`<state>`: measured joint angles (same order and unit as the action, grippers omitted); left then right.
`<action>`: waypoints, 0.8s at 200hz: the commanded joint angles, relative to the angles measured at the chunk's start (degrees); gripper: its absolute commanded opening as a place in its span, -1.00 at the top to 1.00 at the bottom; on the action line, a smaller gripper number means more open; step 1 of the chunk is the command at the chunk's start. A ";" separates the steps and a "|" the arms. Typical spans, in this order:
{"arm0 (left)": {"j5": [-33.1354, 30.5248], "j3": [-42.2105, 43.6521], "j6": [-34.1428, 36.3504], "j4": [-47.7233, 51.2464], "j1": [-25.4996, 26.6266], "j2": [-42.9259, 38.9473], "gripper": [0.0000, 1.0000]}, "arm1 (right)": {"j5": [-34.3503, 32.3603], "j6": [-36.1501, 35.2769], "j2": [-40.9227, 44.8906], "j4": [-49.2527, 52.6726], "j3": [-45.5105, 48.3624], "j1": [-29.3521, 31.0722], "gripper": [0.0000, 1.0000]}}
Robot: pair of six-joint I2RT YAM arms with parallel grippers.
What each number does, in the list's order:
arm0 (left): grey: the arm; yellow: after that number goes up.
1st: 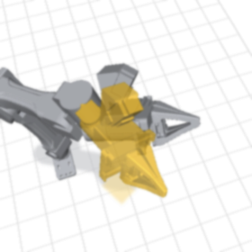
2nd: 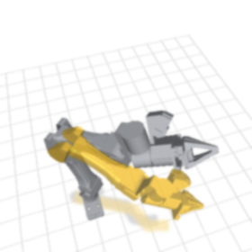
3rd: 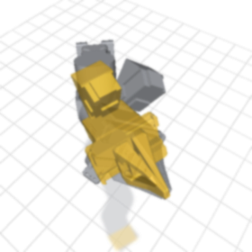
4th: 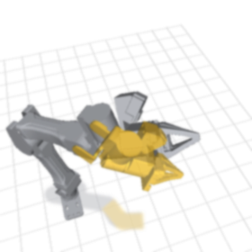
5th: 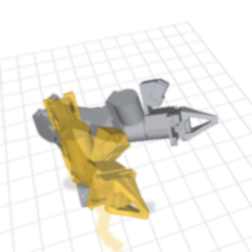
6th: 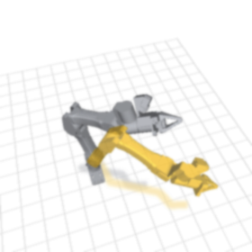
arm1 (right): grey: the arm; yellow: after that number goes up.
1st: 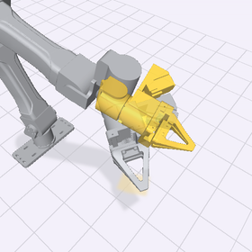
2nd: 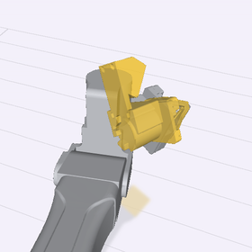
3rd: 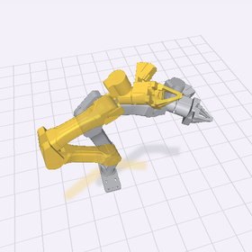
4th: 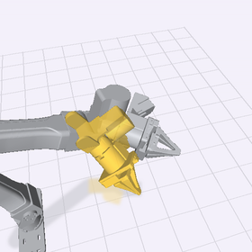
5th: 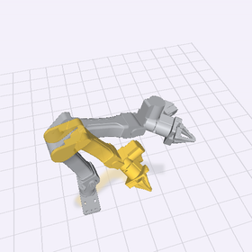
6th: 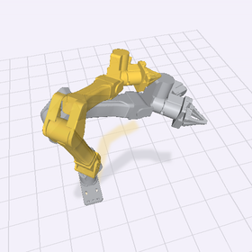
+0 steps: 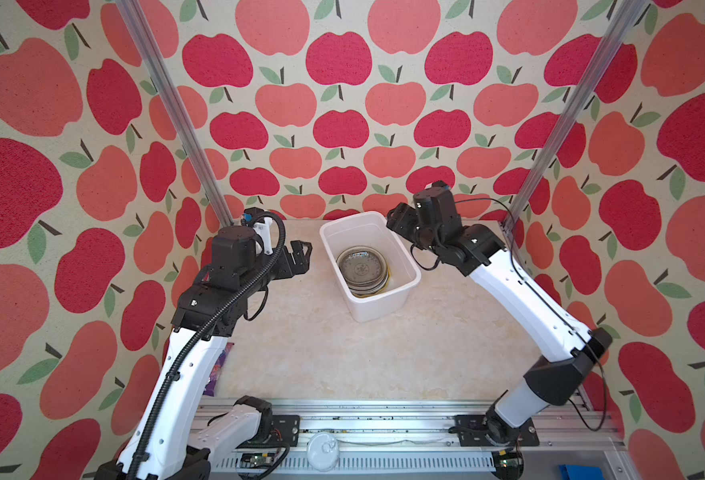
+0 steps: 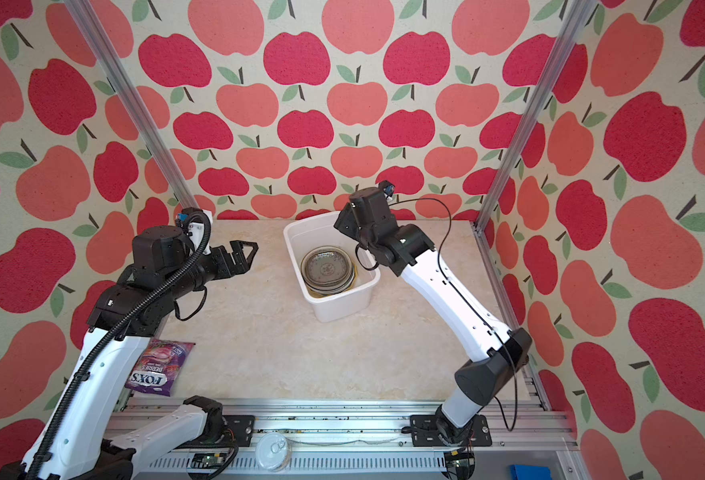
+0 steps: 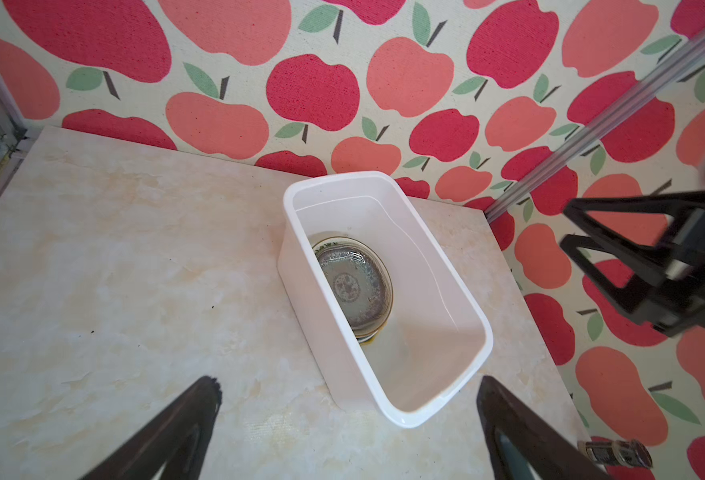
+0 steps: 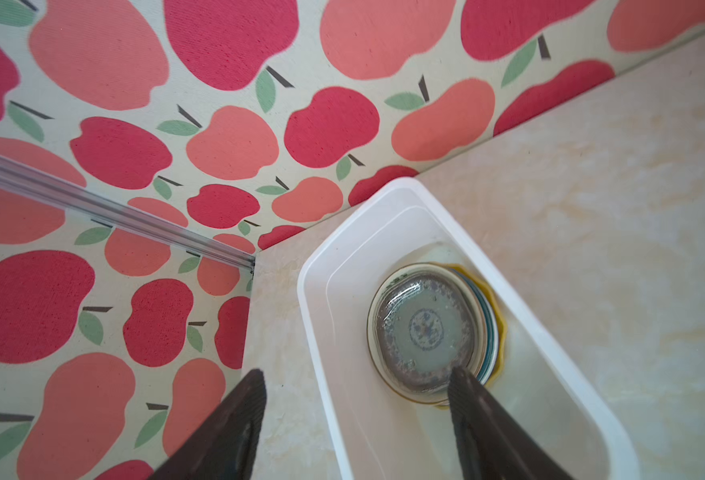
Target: Place the plates into the plastic bin on the countertop
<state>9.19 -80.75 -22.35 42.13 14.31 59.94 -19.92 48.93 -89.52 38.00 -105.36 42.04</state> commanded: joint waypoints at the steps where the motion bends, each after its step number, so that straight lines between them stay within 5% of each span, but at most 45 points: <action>1: 1.84 5.17 -2.16 -3.98 -5.30 -0.27 -0.98 | 0.57 -18.40 8.85 1.90 9.11 -6.46 -0.42; 42: -6.72 17.09 1.63 -10.42 -13.07 -0.53 -0.98 | 5.00 -33.31 26.80 -10.61 33.72 -22.15 -0.36; 85: -13.68 33.27 6.12 -23.64 -19.78 -0.93 -0.98 | 4.58 -48.53 34.81 -20.86 54.30 -31.33 -0.43; 160: -13.63 56.77 13.57 -57.45 -24.22 3.36 -0.98 | 4.23 -51.25 33.66 -55.01 83.53 -34.80 -0.51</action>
<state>-3.73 -28.21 -13.65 2.44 -9.58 61.17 -15.92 -0.45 -54.19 -0.10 -26.24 8.03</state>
